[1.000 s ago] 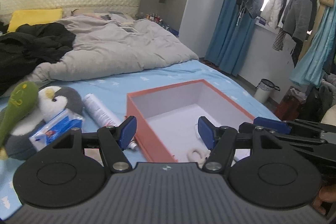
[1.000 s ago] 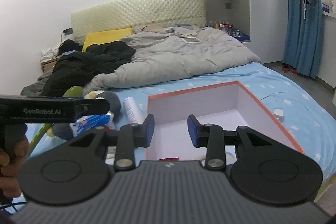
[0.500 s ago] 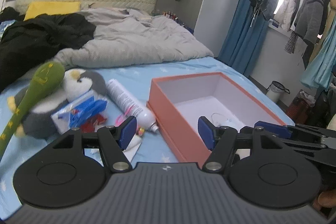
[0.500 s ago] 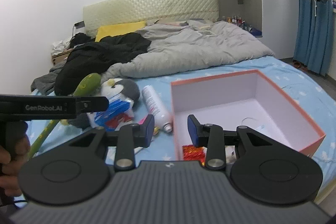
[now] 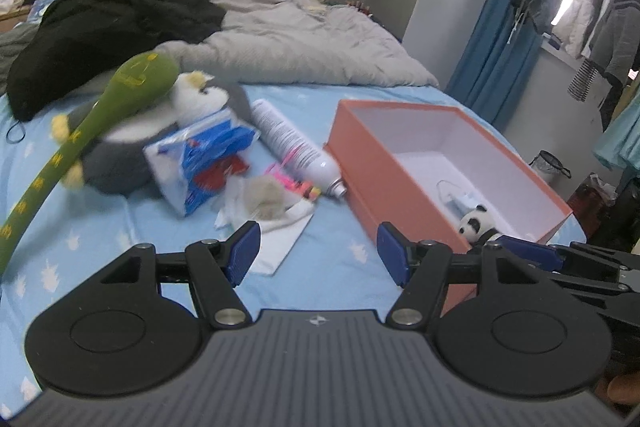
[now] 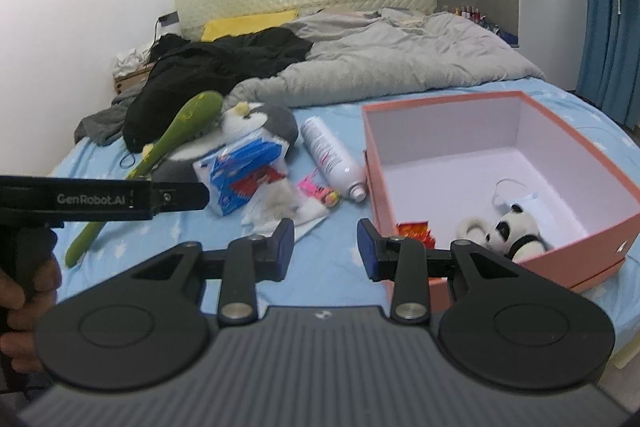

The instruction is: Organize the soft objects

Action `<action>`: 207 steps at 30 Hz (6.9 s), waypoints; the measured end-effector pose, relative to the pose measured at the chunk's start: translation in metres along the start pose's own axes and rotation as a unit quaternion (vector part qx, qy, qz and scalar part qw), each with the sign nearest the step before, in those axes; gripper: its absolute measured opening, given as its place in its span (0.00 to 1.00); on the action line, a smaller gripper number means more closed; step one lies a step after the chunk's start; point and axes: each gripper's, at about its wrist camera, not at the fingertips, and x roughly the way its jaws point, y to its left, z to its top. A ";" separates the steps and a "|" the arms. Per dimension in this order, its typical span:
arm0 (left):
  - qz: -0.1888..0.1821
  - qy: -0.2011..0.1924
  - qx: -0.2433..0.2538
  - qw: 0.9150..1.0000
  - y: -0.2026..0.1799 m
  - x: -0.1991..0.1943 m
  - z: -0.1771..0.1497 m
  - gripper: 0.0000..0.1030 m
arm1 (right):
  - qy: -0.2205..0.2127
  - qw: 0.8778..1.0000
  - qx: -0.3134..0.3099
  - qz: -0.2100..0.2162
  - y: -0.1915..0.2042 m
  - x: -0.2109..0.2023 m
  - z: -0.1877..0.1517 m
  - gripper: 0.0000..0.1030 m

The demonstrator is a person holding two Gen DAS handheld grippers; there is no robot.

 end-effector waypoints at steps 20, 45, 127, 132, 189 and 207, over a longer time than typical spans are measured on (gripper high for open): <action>0.058 0.046 -0.057 0.996 0.060 0.033 -0.049 0.68 | 0.072 0.997 -0.025 0.016 0.020 0.041 -0.042 0.36; 0.008 0.059 -0.093 0.994 0.102 0.163 0.005 0.68 | 0.118 0.991 -0.059 0.031 0.024 0.183 -0.026 0.58; 0.027 0.092 -0.140 0.985 0.074 0.027 -0.097 0.01 | 0.154 0.985 0.079 0.029 -0.011 0.099 -0.075 0.10; 0.050 0.123 -0.117 0.984 0.071 0.034 -0.096 0.45 | 0.148 0.987 0.052 0.026 -0.005 0.093 -0.073 0.32; 0.078 0.066 -0.084 0.991 0.058 0.058 -0.051 0.20 | 0.047 0.998 -0.001 0.028 0.003 0.090 -0.063 0.10; 0.029 0.010 -0.048 0.998 0.010 0.029 0.006 0.19 | -0.014 0.999 0.000 0.039 -0.004 0.032 -0.008 0.10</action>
